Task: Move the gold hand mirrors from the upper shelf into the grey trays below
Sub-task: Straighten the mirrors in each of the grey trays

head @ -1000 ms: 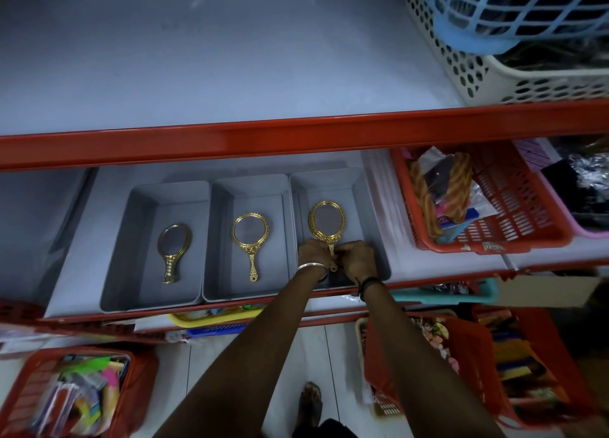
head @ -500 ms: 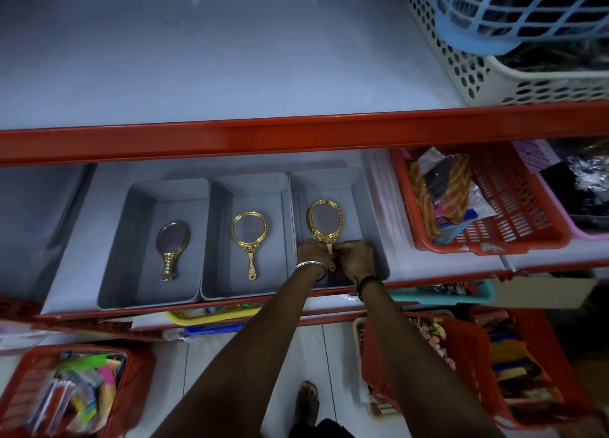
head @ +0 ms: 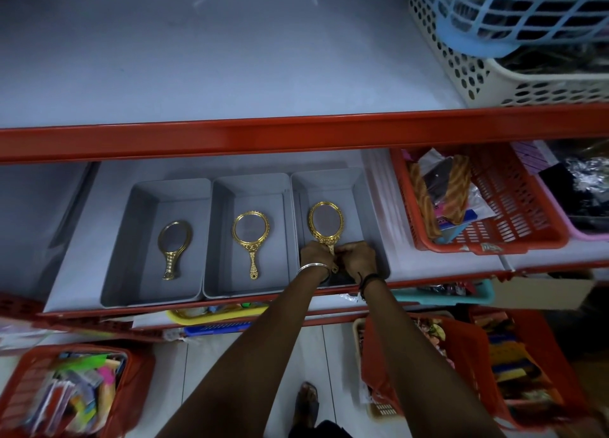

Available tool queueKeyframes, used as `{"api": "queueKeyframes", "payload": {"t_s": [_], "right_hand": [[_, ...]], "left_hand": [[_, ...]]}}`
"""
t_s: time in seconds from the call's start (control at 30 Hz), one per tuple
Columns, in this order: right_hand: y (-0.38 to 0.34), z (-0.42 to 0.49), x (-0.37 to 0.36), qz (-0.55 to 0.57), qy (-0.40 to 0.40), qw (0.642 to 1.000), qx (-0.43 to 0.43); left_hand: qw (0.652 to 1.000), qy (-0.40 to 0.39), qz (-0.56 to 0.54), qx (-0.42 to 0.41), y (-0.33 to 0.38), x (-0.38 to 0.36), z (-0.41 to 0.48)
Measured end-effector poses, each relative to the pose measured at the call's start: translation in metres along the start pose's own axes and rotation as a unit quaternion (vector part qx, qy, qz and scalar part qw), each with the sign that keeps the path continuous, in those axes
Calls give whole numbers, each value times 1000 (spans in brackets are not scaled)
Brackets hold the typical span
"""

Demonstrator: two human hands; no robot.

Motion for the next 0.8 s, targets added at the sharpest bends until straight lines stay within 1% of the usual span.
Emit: {"api": "queueKeyframes", "payload": {"t_s": [0.33,0.57,0.7,0.8], "right_hand": [[-3,-6,1,-17,7,1000,11],[-3,-8,2,3,2,1000,-2],[-5,-11,2,-7,-1,1000,-2],[-10,-16,4,-19,12,1000,12]], "left_hand": [[999,22,-40,4,-1,1,-4],[1000,10,-25,17,2,4,-7],[1000,-14,11,-6,5,7,-10],[999,-10,29,-34,10,12,-15]]}}
Point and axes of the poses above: each hand's wrist, its own z-axis towards the middle knuckle, its own x-axis out of the back of the hand, y = z × x, the point moved 7 cm from there along z, towards the middle knuckle, and after that the axes turned 11 degrees about -x, right-handed, at the moved point
